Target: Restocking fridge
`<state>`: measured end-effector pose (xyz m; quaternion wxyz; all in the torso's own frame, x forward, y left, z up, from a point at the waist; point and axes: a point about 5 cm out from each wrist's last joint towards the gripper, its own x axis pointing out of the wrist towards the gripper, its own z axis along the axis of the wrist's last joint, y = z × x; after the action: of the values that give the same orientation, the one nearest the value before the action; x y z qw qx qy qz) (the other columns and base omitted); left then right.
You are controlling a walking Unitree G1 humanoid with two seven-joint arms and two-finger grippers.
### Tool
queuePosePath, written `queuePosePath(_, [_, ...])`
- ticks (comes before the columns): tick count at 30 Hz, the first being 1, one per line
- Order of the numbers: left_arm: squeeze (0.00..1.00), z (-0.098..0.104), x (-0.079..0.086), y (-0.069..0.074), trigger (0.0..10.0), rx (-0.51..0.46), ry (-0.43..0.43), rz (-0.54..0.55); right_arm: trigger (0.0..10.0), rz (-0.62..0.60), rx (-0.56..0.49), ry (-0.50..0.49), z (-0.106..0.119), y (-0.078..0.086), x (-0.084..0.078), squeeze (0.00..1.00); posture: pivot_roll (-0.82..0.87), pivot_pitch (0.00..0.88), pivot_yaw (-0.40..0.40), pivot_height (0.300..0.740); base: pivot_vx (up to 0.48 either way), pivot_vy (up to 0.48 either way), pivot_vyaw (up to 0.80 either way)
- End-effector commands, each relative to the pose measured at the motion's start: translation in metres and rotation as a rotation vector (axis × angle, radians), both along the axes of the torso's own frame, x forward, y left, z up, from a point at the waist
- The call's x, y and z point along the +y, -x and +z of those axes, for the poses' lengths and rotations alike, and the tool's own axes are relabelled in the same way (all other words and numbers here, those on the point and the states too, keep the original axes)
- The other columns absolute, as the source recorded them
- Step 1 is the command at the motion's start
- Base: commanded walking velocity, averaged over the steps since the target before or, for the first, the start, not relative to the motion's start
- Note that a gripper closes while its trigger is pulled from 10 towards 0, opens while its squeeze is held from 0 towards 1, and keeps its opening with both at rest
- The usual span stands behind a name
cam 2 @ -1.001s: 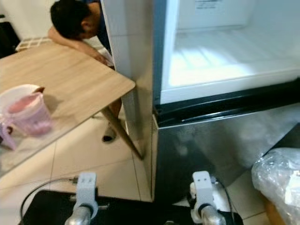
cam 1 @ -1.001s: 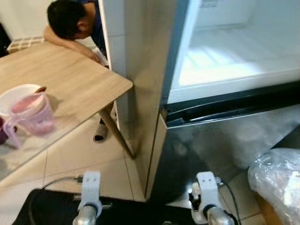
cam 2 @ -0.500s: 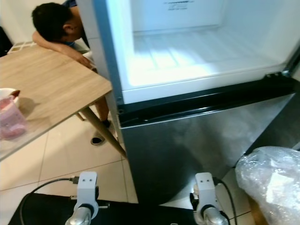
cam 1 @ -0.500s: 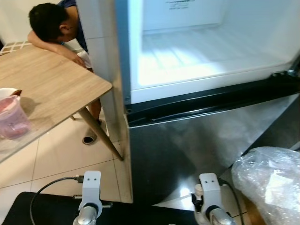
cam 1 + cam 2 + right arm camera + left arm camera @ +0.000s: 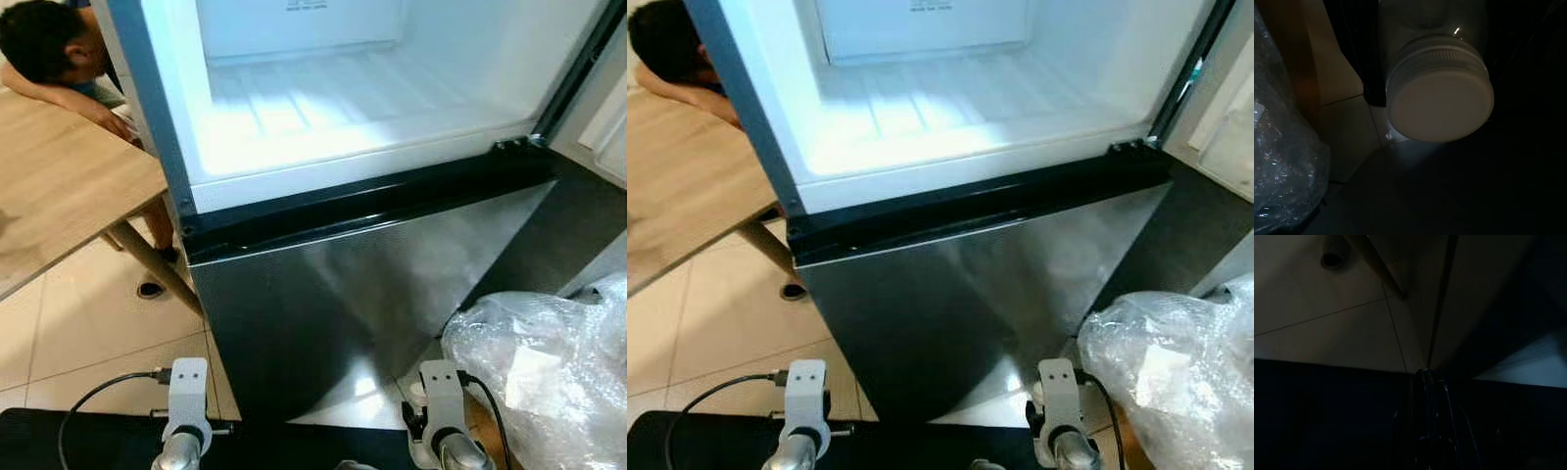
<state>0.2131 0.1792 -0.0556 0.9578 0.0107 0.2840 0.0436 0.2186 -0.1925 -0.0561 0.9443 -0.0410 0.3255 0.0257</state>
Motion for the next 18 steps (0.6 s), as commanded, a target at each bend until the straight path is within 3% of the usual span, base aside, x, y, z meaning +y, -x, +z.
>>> queuePosePath(1, [0.00, -0.005, 0.004, 0.008, 10.0, 0.027, -0.005, 0.019, 10.0, -0.004, -0.020, -0.024, 0.001, 0.000, 0.001, 0.00, -0.12, 0.116, -0.017, 0.740, 0.000, 0.000, 0.00])
queuePosePath(4, [0.00, -0.005, 0.004, 0.008, 10.0, 0.026, -0.005, 0.019, 10.0, -0.008, -0.046, -0.060, 0.004, -0.004, 0.000, 0.00, -0.12, 0.117, -0.014, 0.740, 0.000, 0.000, 0.00])
queuePosePath(7, [0.00, -0.004, 0.005, 0.009, 10.0, 0.020, -0.006, 0.016, 10.0, 0.014, -0.099, -0.249, 0.012, -0.013, 0.008, 0.00, -0.12, 0.117, -0.012, 0.740, 0.000, 0.000, 0.00])
queuePosePath(8, [0.00, -0.004, 0.005, 0.009, 10.0, 0.020, -0.006, 0.016, 10.0, 0.014, -0.099, -0.249, 0.012, -0.013, 0.008, 0.00, -0.12, 0.117, -0.012, 0.740, 0.000, 0.000, 0.00])
queuePosePath(9, [0.00, -0.004, 0.006, 0.009, 10.0, 0.018, -0.007, 0.014, 10.0, 0.049, -0.117, -0.325, 0.016, -0.016, 0.013, 0.00, -0.12, 0.117, -0.010, 0.740, 0.000, 0.000, 0.00])
queuePosePath(10, [0.00, -0.003, 0.006, 0.007, 10.0, 0.005, -0.016, -0.010, 10.0, 0.178, -0.163, -0.532, 0.028, -0.023, 0.025, 0.00, -0.12, 0.118, -0.006, 0.740, 0.000, 0.000, 0.00])
queuePosePath(11, [0.00, -0.003, 0.006, 0.007, 10.0, 0.005, -0.016, -0.010, 10.0, 0.178, -0.163, -0.532, 0.028, -0.023, 0.025, 0.00, -0.12, 0.118, -0.006, 0.740, 0.000, 0.000, 0.00])
queuePosePath(13, [0.00, 0.001, 0.006, 0.004, 10.0, -0.024, -0.030, -0.062, 10.0, 0.321, -0.238, -0.717, 0.050, -0.032, 0.030, 0.00, -0.12, 0.119, -0.002, 0.740, 0.000, 0.000, 0.00])
queuePosePath(17, [0.00, 0.005, 0.006, 0.002, 10.0, -0.056, -0.044, -0.110, 10.0, 0.447, -0.287, -0.800, 0.073, -0.038, 0.030, 0.00, -0.13, 0.121, 0.003, 0.740, 0.000, 0.000, 0.00])
queuePosePath(18, [0.00, 0.007, 0.007, 0.001, 10.0, -0.075, -0.047, -0.128, 10.0, 0.536, -0.309, -0.836, 0.090, -0.040, 0.030, 0.00, -0.13, 0.122, 0.004, 0.740, 0.000, 0.000, 0.00])
